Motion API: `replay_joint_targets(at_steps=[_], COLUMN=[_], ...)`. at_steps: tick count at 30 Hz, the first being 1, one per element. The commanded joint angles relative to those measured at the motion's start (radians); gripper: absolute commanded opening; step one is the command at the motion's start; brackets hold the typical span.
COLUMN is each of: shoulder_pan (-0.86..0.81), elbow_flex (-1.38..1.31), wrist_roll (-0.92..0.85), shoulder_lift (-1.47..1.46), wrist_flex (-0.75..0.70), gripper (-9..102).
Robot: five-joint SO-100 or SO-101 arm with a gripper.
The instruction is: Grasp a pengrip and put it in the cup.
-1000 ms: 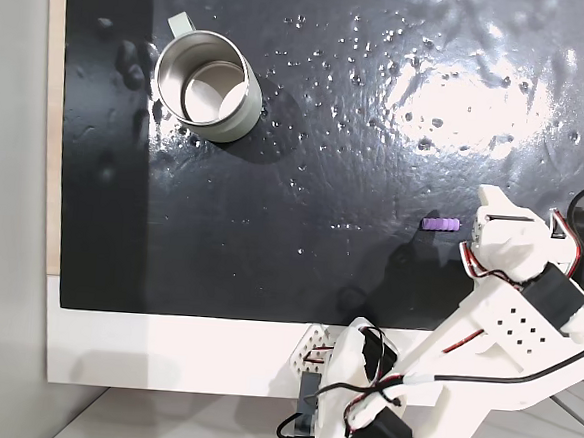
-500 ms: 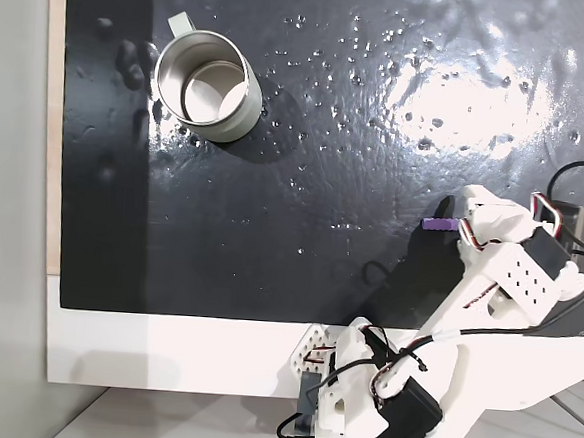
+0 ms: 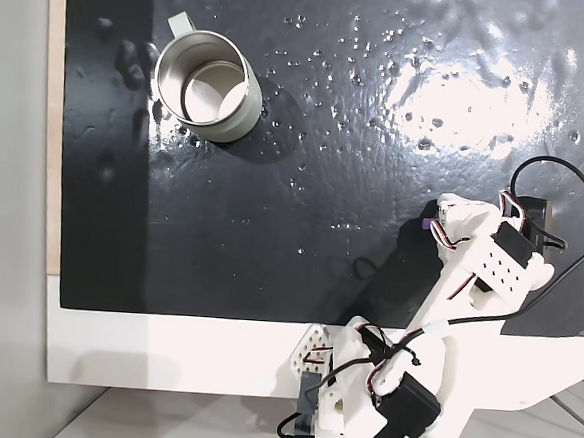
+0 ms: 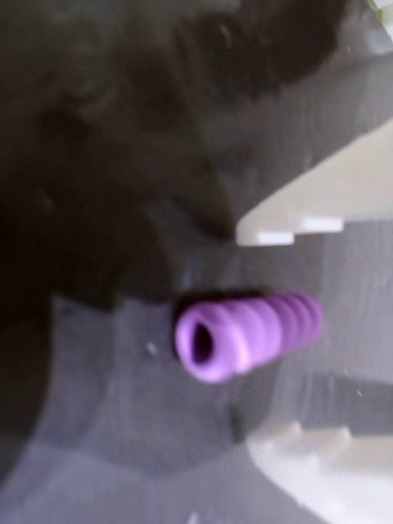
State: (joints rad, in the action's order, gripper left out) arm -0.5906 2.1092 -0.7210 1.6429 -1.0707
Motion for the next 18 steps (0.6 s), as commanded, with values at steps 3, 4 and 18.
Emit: replay_joint_targets(at_steps=[3,4,18], shoulder_pan=[-0.002,-0.005,0.023], elbow_flex=[-0.006,-0.006,-0.006], wrist_roll=[-0.011,-0.011,0.058], shoulder_lift=[-0.031,-0.032,0.38], wrist_flex=[0.026,0.029,-0.054], gripper=[8,5,0])
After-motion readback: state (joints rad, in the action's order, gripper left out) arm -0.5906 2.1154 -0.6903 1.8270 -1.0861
